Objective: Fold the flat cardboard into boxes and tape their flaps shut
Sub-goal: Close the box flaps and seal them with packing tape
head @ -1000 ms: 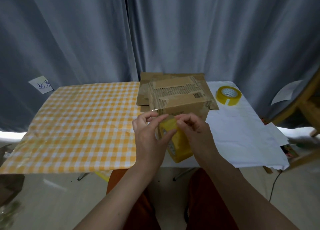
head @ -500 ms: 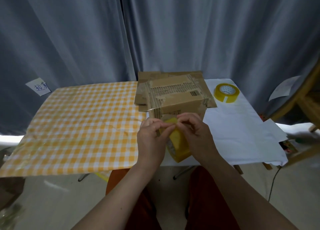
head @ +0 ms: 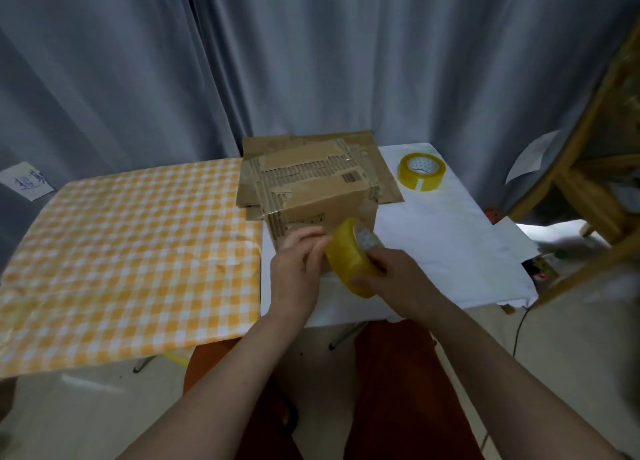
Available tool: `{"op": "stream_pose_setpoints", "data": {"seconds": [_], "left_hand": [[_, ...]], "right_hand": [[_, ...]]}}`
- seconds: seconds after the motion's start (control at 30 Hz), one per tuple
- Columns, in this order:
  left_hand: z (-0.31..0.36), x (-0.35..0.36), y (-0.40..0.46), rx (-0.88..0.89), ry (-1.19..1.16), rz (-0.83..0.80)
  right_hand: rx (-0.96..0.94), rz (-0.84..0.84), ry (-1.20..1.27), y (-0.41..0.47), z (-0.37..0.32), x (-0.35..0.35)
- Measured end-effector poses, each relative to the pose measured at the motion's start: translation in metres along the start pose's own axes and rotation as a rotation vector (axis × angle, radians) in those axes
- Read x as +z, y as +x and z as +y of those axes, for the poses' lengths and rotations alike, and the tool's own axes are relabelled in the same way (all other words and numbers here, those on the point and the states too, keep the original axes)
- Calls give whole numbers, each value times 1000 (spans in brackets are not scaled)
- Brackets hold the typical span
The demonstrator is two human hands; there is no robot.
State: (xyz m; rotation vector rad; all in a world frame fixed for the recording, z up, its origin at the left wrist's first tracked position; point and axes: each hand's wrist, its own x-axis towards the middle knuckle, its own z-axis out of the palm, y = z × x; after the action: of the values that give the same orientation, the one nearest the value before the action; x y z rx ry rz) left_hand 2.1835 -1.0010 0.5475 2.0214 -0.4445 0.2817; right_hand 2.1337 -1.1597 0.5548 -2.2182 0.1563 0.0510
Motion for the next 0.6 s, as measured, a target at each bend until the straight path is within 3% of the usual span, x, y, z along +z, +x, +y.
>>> {"op": "stream_pose_setpoints", "data": {"seconds": [0.1,0.17,0.3,0.47,0.57,0.6], "left_hand": [[-12,9,-16,33,188,-132],[-18,7,-21,14,196,-119],[-27,-13,-17,159,249,-39],[-37,-36,10,117,281,149],[-44,-50,34,83,320,197],[-45,-53,43,78,341,200]], "right_hand": [[53,80,-340,6,35,-12],[84,140,-497,11,60,-18],[259,124,-727,29,105,-22],[351,39,-632,44,135,-15],[329,-40,-776,55,116,-13],[270,12,-807,59,100,-14]]}}
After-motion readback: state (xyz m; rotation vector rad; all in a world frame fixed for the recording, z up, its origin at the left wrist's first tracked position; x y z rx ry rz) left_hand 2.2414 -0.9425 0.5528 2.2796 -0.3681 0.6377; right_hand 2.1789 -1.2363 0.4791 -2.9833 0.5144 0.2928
